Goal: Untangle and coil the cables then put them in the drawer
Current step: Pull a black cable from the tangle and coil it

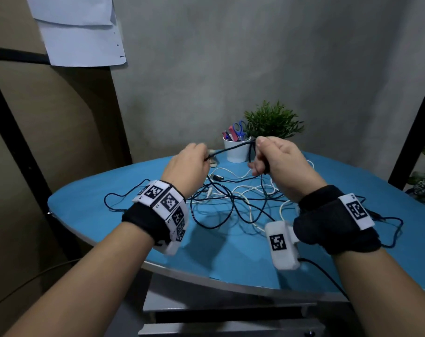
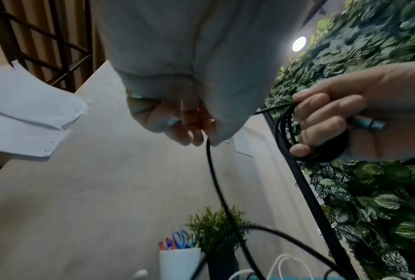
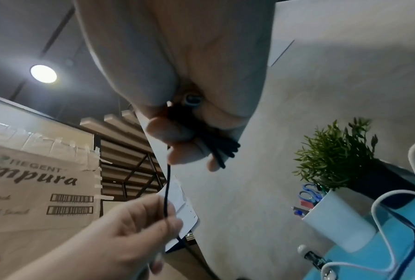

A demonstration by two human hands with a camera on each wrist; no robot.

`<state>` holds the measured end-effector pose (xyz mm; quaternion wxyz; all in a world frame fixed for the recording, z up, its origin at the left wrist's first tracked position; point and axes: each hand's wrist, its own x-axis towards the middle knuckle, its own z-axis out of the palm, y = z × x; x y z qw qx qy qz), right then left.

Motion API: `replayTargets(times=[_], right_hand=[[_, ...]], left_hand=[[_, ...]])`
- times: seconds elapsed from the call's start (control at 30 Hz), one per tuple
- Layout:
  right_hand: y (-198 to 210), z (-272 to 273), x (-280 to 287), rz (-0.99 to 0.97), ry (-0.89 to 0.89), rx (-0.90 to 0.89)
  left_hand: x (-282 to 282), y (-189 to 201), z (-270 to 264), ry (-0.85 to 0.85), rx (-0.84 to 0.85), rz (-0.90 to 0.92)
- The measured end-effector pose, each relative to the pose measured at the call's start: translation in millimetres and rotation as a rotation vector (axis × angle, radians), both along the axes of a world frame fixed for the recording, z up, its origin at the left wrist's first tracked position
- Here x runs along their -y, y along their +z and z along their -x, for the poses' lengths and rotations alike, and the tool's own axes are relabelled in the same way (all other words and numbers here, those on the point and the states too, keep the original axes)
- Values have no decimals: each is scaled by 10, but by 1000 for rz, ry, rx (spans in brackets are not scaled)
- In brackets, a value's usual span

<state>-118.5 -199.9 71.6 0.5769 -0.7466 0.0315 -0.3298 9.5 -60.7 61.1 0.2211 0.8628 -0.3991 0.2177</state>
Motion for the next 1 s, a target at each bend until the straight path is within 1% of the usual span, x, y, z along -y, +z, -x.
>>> replayTargets(times=[0.1,0.2,0.27,0.33,0.37,0.4,0.43,0.5,0.57,0.6,0.63,0.67,0.7,0.77,0.83,0.93,1.0], right_hand=[[34,50,-6,-311,19,103],[82,91,27,-607,124,228],[100,89,46,-751,184,332],[91,56,73,-818,158,404],[76,36,76,-801,125,417],[46,4,86,-732,75,409],[9,-22,92,-597,1,371],[-78,-51,98,-163,-189,210],[-172,-75,124,258,-306,12],[-207,-82,136,401,-335,-75],[-232,-81,140,500,-350,-145],[-247,-83,142,559,-349,-208],[-245,-76,126,576,-331,-258],[-227,-60,75,501,-236,-307],[-207,-49,18,447,-149,-266],[-158,-47,-33,478,-117,-205],[-133,-55,-31,378,-102,-122]], left_hand=[[-1,-164,15,3,-100,-106],[20,-337,60,-31,-169,-215],[46,-426,111,-74,-192,-271],[75,-478,163,-144,-206,-319],[80,-485,193,-180,-227,-331],[82,-480,221,-208,-259,-334],[78,-471,242,-230,-301,-320],[64,-428,276,-258,-406,-235],[55,-360,311,-278,-501,-92],[59,-324,312,-288,-535,-5],[63,-276,315,-299,-553,82],[73,-236,294,-308,-551,161],[79,-189,270,-314,-527,227],[86,-93,199,-319,-420,318],[85,9,165,-316,-284,372],[104,150,204,-324,-52,419],[106,202,217,-223,80,356]])
